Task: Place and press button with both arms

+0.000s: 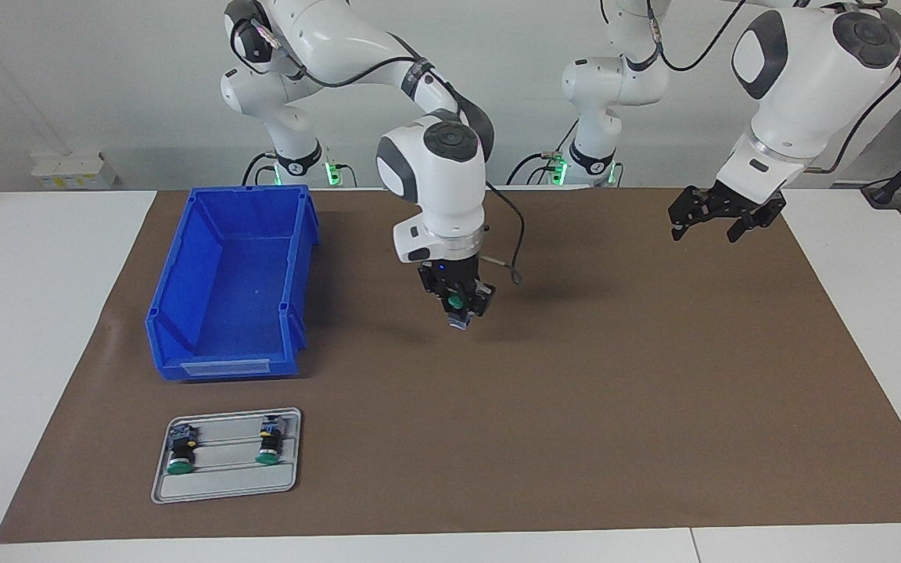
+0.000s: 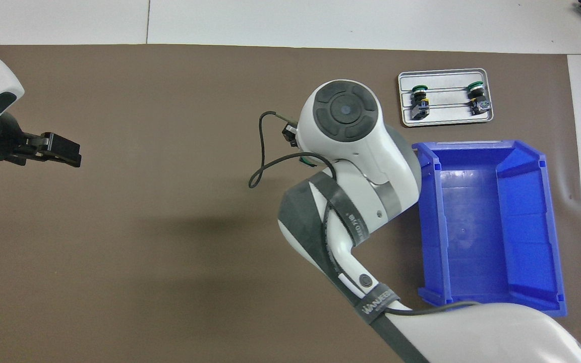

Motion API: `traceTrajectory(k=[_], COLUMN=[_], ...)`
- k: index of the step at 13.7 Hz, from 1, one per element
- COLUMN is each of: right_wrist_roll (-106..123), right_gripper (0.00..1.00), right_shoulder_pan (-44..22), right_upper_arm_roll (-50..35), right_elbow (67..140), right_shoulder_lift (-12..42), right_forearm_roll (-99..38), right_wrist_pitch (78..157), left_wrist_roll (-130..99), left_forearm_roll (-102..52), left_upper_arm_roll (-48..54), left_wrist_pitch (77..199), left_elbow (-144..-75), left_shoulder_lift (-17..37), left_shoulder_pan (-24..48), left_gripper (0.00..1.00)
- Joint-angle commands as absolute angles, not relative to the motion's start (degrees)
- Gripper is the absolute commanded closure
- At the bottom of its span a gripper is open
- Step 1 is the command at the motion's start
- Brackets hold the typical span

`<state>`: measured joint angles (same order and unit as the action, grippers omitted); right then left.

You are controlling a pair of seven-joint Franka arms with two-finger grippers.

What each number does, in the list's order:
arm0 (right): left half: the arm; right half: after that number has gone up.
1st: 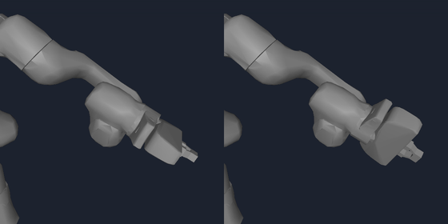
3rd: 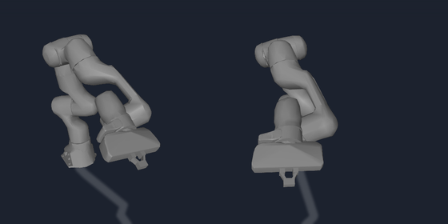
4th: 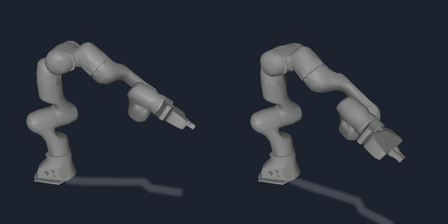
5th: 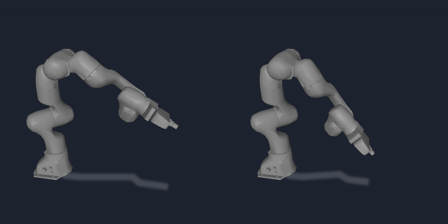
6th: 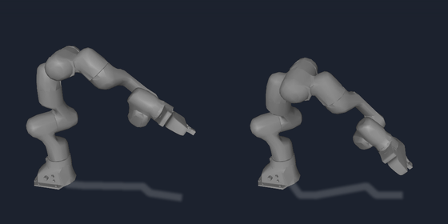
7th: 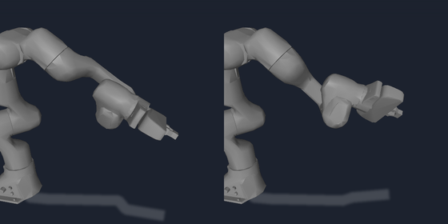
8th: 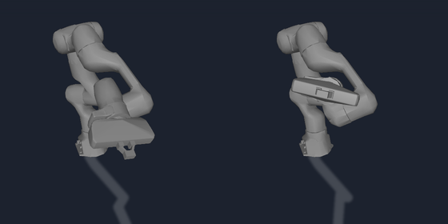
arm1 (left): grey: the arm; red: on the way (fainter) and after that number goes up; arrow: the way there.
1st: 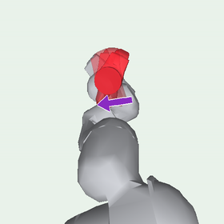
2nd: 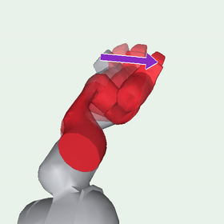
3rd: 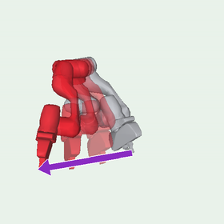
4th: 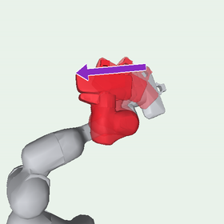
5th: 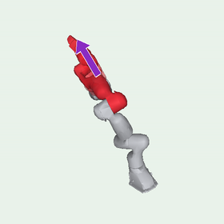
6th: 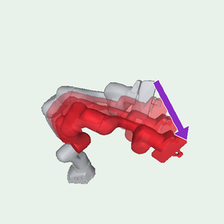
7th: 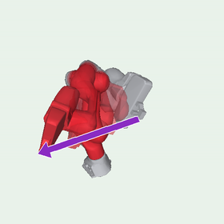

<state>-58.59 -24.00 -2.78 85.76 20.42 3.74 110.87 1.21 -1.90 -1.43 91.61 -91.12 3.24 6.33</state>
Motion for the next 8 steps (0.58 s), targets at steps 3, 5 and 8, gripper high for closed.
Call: traceTrajectory(k=[3, 5, 8], right_wrist_roll=[-44.07, -38.08, -27.9], right_gripper=[1.0, 1.0, 1.0], right_shoulder_pan=[-15.14, -12.06, -7.14], right_upper_arm_roll=[-3.6, -3.6, -3.6], right_elbow=[89.39, 89.38, 89.38], right_shoulder_lift=[15.38, 15.03, 15.12], right_forearm_roll=[3.43, 3.43, 3.43], right_wrist_pitch=[108.64, 108.63, 108.72], left_wrist_roll=[1.76, 1.76, 1.76], left_forearm_roll=[-2.37, -2.46, -2.46], left_upper_arm_roll=[-1.06, -1.05, -1.14], left_wrist_pitch=[92.99, 92.99, 92.99], left_elbow=[-93.25, -93.25, -93.25], left_shoulder_lift=[1.58, 1.5, 1.58], left_shoulder_pan=[5.71, 5.71, 5.71], left_gripper=[0.0, 0.0, 0.0])
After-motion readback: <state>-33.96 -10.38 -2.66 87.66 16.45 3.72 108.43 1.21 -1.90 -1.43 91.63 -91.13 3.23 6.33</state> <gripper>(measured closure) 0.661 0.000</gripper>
